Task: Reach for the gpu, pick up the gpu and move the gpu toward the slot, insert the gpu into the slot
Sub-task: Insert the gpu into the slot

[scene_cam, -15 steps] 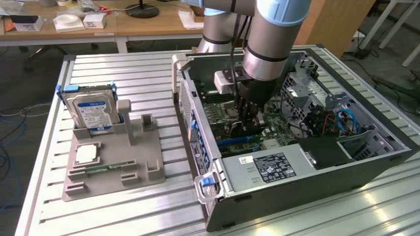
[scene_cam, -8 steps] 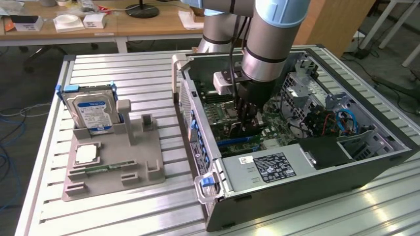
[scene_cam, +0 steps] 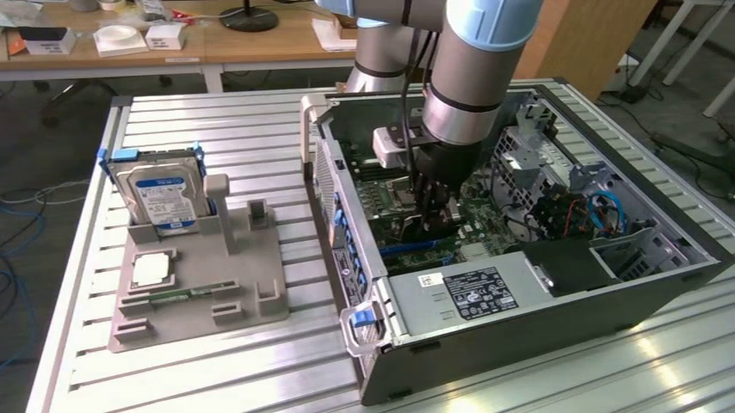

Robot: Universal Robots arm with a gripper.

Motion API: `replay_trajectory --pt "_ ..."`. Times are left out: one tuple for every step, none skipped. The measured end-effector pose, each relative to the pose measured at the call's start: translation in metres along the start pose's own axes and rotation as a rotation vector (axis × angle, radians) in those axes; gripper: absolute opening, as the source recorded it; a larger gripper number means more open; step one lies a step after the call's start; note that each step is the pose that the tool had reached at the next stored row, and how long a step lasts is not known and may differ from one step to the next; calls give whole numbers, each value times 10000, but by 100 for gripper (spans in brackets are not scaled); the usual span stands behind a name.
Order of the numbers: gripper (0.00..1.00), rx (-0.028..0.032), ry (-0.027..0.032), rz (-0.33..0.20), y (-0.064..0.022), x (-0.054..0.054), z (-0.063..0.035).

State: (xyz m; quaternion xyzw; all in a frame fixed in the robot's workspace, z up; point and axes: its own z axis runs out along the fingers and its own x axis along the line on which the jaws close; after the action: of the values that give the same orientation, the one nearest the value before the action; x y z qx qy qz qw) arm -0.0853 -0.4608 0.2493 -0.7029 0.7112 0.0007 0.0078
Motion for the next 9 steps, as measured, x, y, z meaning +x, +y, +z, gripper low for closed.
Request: replay_trajectory --pt "27 0 2 0 0 0 4" --pt "27 0 1 0 0 0 10" --pt "27 0 1 0 0 0 16" --pt "27 0 2 0 0 1 23" --pt "27 -1 3 0 0 1 30" --pt "27 -1 2 0 1 1 38" --pt "27 -1 2 0 1 1 46" --pt "27 -1 2 0 1 1 54" --pt "27 0 4 0 1 1 57"
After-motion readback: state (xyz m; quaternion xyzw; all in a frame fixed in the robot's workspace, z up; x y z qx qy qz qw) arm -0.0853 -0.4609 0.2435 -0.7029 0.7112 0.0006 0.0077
